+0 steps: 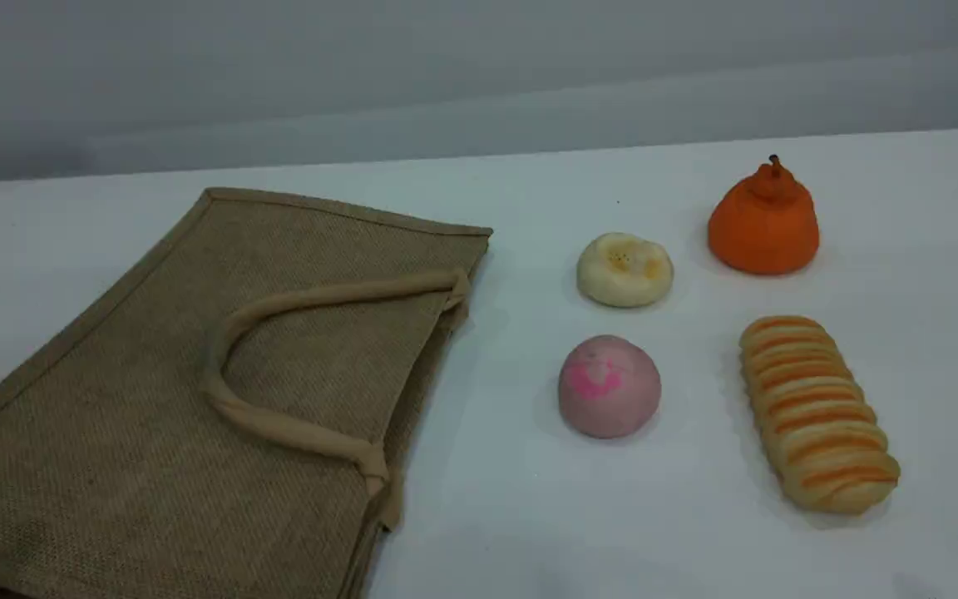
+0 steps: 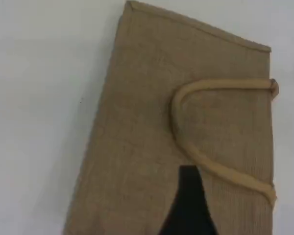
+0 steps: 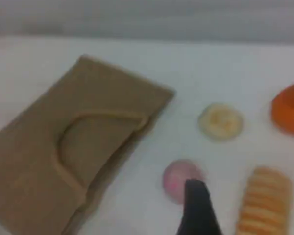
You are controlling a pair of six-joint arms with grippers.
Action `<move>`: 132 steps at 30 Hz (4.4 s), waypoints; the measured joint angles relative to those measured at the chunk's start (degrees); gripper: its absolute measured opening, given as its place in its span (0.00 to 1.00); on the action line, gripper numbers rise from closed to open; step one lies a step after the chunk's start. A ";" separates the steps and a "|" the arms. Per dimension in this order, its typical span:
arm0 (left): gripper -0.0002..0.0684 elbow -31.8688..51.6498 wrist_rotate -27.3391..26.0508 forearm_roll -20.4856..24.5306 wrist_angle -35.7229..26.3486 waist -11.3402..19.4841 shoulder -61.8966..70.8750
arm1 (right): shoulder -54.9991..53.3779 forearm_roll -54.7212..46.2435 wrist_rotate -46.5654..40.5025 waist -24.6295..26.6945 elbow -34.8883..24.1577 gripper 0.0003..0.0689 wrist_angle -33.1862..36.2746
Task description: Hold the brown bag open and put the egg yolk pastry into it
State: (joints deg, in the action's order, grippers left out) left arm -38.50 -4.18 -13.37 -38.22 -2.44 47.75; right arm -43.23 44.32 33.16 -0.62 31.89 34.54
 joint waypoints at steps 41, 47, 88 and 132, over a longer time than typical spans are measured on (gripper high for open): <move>0.73 -26.09 0.43 -1.87 15.03 -7.56 68.33 | -28.83 28.98 26.68 0.00 7.50 0.60 -3.22; 0.73 -26.85 0.43 -1.82 14.61 -7.64 71.95 | -28.83 28.98 26.93 0.00 7.50 0.60 -3.69; 0.13 -26.86 -1.36 -1.61 5.77 -10.89 60.56 | -28.83 29.50 27.01 0.00 7.50 0.60 -4.12; 0.12 -46.92 -8.82 2.89 -27.56 -10.83 36.61 | -72.60 55.71 56.09 -6.44 30.35 0.60 -10.92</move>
State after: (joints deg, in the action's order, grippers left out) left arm -85.41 -13.00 -10.48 -65.78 -13.27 84.36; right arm -115.82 100.03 89.25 -7.06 62.24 23.63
